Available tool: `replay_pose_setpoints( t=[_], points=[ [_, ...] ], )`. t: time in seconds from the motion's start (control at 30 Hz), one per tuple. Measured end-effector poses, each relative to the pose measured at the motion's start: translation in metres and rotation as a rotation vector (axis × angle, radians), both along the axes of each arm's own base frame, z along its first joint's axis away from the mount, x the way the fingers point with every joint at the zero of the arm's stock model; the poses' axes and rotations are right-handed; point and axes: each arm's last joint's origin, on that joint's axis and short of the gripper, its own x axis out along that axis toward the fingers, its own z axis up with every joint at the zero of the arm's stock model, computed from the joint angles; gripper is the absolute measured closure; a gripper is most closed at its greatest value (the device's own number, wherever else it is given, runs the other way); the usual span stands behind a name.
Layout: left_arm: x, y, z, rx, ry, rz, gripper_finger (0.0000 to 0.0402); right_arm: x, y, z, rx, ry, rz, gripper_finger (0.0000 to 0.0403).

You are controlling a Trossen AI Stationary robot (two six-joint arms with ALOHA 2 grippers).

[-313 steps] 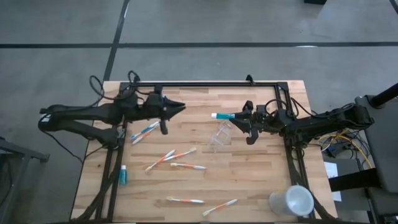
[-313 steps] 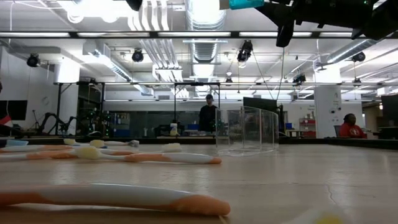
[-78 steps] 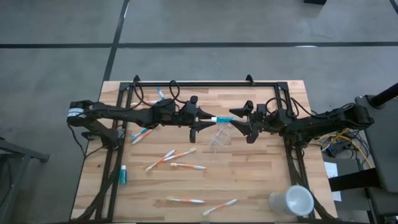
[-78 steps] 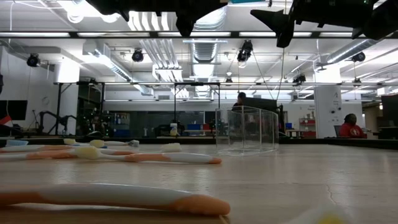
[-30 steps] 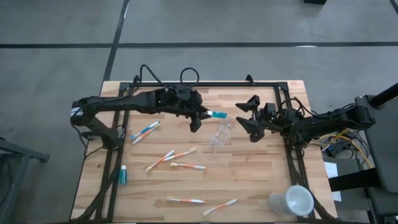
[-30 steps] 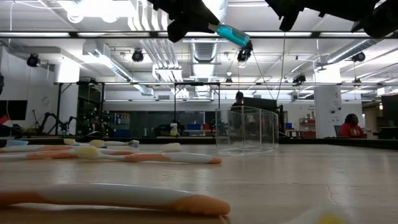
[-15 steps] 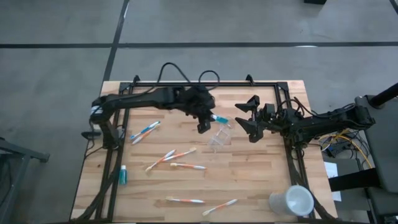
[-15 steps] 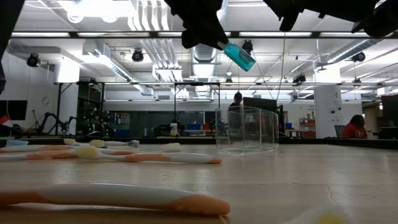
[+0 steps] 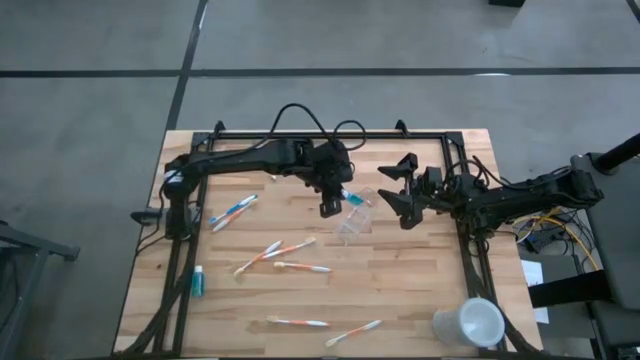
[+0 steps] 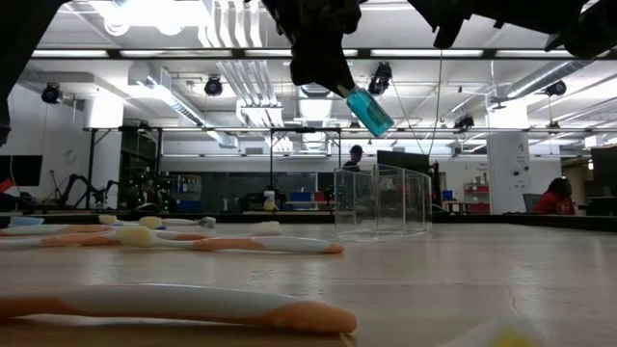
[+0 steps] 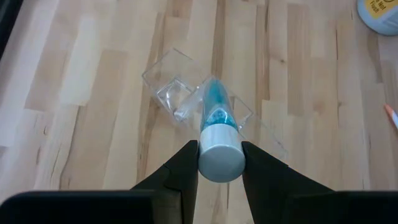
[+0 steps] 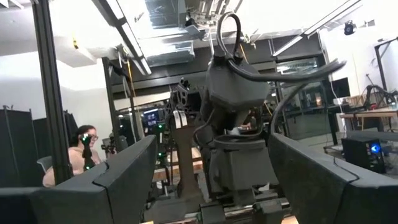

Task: Pick & Place toothbrushing station
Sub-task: Put the mouthwash bottle into the transparent organizer

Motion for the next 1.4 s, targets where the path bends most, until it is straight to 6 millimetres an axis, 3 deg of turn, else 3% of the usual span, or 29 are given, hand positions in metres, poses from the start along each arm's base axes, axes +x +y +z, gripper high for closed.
replay_pose_setpoints(
  t=[0.6, 0.93, 1.4],
  points=[
    [-0.007, -0.002, -0.008, 0.001, 0.105, -0.043, 0.0293, 0.007, 0.0, -0.025, 0.083, 0.253, 0.027, 0.0107],
    [-0.009, -0.009, 0.003, 0.08, 0.095, -0.166, 0.0293, 0.009, 0.0, -0.051, 0.134, 0.575, 0.023, 0.011],
    [-0.008, -0.011, 0.017, 0.09, 0.047, -0.169, 0.0293, 0.014, 0.0, -0.041, 0.055, 0.779, 0.013, 0.0106]
  ],
)
